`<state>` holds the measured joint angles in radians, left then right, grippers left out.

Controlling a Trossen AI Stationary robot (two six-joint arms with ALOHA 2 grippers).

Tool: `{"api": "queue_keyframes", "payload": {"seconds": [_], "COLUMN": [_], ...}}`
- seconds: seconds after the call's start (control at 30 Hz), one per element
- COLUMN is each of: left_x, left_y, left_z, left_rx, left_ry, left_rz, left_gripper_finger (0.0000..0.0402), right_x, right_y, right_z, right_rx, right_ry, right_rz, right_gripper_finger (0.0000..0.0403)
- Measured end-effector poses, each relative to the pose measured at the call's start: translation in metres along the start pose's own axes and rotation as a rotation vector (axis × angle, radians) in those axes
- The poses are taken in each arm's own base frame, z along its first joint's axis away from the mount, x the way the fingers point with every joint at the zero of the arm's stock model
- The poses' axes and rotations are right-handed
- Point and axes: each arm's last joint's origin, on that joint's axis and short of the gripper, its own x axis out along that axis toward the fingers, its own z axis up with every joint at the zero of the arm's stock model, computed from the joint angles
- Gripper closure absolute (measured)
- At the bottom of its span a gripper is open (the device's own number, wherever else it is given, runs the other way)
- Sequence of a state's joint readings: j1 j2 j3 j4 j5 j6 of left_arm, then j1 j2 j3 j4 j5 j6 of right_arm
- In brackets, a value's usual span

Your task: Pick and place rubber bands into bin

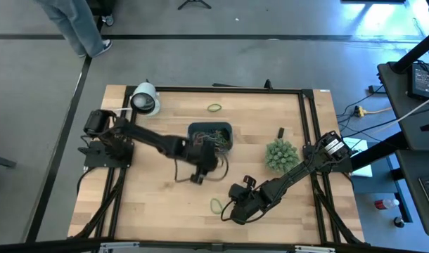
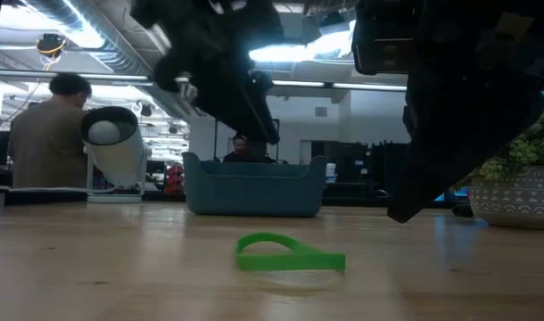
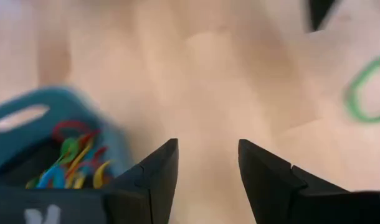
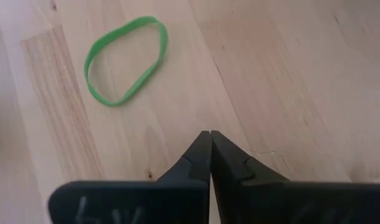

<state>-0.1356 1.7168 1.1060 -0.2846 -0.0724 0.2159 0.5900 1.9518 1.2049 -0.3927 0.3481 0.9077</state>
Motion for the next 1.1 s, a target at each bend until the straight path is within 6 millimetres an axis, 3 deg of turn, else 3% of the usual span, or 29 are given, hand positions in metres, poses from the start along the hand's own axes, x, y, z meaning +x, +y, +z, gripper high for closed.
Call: {"api": "queue_keyframes", "payload": {"seconds": [0.2, 0.37, 0.77, 1.1], "left_x": [-0.007, -0.010, 0.042, 0.057], "left_y": [-0.051, -0.073, -0.099, -0.094], "left_z": [0.013, 0.019, 0.005, -0.001], "left_rx": [0.099, 0.091, 0.065, 0.049], "left_ry": [-0.060, -0.109, -0.069, -0.047], "left_rz": [-0.011, -0.007, -0.082, -0.081], "left_gripper_finger": [0.0238, 0.0238, 0.0238, 0.0238], "right_x": [0.000, 0.000, 0.000, 0.000], "right_y": [0.000, 0.000, 0.001, 0.000], "right_z": [0.000, 0.000, 0.000, 0.000], "right_rx": [0.000, 0.000, 0.006, 0.000], "right_ry": [0.000, 0.000, -0.004, -0.004], "right_rz": [0.000, 0.000, 0.005, 0.005], "right_gripper_finger": [0.0395, 0.0395, 0.0395, 0.0395]}}
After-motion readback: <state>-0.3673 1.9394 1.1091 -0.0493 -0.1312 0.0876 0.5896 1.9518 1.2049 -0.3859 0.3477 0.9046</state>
